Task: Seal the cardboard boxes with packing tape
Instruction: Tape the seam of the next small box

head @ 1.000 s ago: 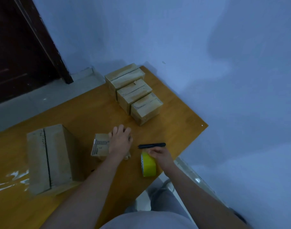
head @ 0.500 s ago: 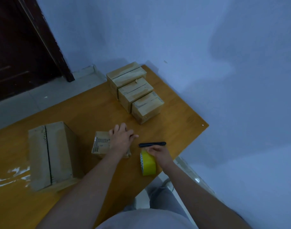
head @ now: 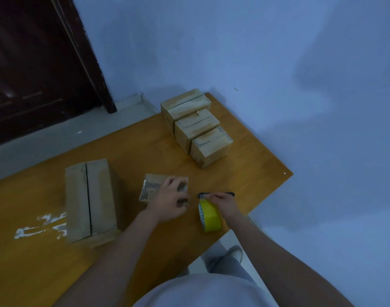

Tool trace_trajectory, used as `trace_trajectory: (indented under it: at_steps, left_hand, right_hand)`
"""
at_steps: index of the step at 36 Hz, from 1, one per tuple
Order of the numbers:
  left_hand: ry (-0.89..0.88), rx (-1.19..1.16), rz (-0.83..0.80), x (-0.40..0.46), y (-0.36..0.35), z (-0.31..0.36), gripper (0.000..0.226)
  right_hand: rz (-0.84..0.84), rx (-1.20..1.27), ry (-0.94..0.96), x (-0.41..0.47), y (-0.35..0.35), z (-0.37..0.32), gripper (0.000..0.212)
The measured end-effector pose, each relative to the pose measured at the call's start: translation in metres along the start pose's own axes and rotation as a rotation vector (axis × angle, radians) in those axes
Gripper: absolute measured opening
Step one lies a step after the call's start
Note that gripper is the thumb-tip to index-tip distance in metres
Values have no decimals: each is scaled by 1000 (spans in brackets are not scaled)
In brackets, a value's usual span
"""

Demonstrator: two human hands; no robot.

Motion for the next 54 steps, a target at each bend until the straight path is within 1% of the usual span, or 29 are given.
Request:
trace_trajectory:
  at_steps: [3,5,9,13,19,22,23,24,26,27,28,31,36,39,40,42,44,46,47,48,49,50,51,52,53,54]
  left_hand:
    - [-19,27,-7,-3,0,3,22]
    - [-48,26,14,-4,-2,3,18]
    - [-107,95,103,-5,-5,4,8]
    - [-133,163,189,-4,-5,7,13]
    - [-104,150,230,-4,-6,11,12]
    - [-49,80,280,-3,-5,10,9]
    - [-36,62,294,-1,-4,9,9]
    - [-29,65,299,1,-5,8,15]
    - [-31,91,281,6,-5,10,36]
    - [-35,94,280,8,-3,10,43]
    - [-30,87,280,8,-2,11,45]
    - [37,48,255,7,-1,4,44]
    - [73,15,170,2,-6,0,41]
    - [76,-8,202,-5,-3,-4,41]
    - [72,-12,190,-9,-2,-4,39]
    - [81,-60,152,-15,1,-4,29]
    - [107,-90,149,-19,10,-5,18]
    - [142,-82,209,-21,21,-7,20]
    - [157,-67,272,-22,26,-7,22]
    - [184,-22,342,-22,31,-8,24]
    - [249,61,374,-21,35,-9,26]
    - [356,155,369,-21,37,-12,35]
    - [508,221,303,-22,37,-18,53]
    - [656,251,216,-26,32,-24,72]
    - [765,260,151,-29,28,-30,85]
    - [840,234,110,-32,24,-35,91]
  right_hand:
    - [-2,-37,-6,1,-3,-2,11]
    - [3,-47,-9,1,-4,-3,10]
    - [18,-31,-26,3,-6,0,11]
    - [12,-10,-47,4,-7,2,10]
    - [36,-1,-53,8,-4,4,8]
    - [37,-5,-56,7,-4,4,11]
    - [37,-7,-58,7,-5,3,11]
    - [36,-14,-58,7,-5,1,12]
    - [26,-25,-55,7,-6,-1,12]
    - [19,-27,-55,6,-7,-2,11]
    - [17,-27,-53,6,-8,-3,10]
    - [21,-22,-45,4,-8,-5,9]
    - [19,-17,-57,6,-8,-3,12]
    - [19,4,-71,8,-6,1,6]
    - [20,8,-75,9,-5,2,6]
    - [19,3,-79,9,-4,2,6]
    - [4,11,-73,9,-5,1,5]
    - [-8,26,-59,8,-6,-1,4]
    - [-9,30,-54,8,-7,-1,4]
    - [-8,30,-51,8,-7,-1,6]
    - [-5,25,-52,8,-7,-1,10]
    - [-6,21,-53,7,-7,-1,13]
    - [-7,19,-53,6,-7,-1,15]
    - [-8,18,-49,5,-6,-2,16]
    - [-11,14,-43,5,-6,-3,16]
    - [-15,11,-36,4,-5,-4,16]
Point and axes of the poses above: each hand's wrist, its own x-axis towards the middle knuckle, its own y-axis out of the back of the hand, z = x × y, the point moved 8 cm from there along x, towards the middle knuckle, and after that the axes turned 12 degrees about z, right-handed, at the moved point
